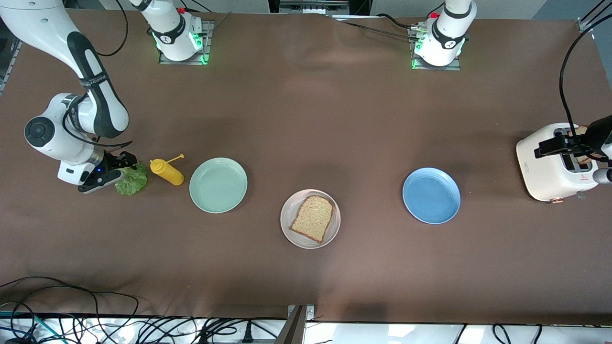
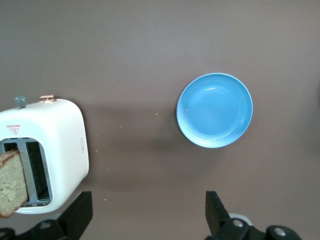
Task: Make sandwich on beige plate with both arms
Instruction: 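Reach the right gripper to the green lettuce leaf and grasp it, then lift the lettuce leaf and carry it toward the beige plate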
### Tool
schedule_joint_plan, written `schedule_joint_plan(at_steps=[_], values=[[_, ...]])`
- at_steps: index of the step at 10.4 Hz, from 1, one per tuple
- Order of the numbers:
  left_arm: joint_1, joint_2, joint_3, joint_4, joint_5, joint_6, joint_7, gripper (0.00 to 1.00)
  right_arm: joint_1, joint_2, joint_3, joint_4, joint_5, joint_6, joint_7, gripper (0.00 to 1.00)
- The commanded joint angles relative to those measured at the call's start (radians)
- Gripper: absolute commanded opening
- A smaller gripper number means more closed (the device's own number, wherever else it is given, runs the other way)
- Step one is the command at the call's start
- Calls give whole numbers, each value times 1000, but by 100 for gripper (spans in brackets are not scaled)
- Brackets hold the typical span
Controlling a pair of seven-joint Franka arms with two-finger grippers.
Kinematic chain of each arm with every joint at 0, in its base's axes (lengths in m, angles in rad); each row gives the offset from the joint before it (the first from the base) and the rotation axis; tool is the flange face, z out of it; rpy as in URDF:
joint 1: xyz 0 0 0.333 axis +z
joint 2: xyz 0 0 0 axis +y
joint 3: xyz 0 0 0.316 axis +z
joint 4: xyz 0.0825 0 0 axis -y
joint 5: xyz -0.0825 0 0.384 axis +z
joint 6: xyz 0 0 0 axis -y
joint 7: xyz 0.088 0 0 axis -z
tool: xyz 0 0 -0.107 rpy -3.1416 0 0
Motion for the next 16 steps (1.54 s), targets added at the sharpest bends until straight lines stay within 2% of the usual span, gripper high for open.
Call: schedule_joint_plan(at_steps=[1, 3, 4, 5, 8, 9, 11, 14, 16], values=[[-10, -35, 29, -61, -24, 64, 22, 98, -19, 18, 7, -11, 39, 41, -65, 100], [0, -43, 29, -84, -24, 115, 22, 99, -19, 24, 7, -11, 48, 44, -66, 99], [0, -43, 29, -75, -24, 113, 21, 100, -20, 24, 7, -11, 49, 44, -66, 88], [-2, -46, 26, -70, -22, 109, 19, 100, -19, 23, 7, -11, 48, 38, -69, 72], [-6, -78, 17, -67, -19, 104, 17, 100, -19, 21, 7, -5, 48, 31, -112, 9], [-11, -109, 19, -63, -15, 100, 17, 100, -17, 20, 7, -5, 48, 24, -109, 0], [-13, -115, 20, -59, -12, 100, 14, 100, -19, -14, 7, -5, 49, -31, -105, 0], [15, -91, 28, -82, -24, 100, 24, 100, -17, -136, 8, -1, 49, -209, -83, 0], [-3, -61, 23, -73, -32, 101, 10, 100, -17, -212, 18, 34, 57, -353, -53, 0]])
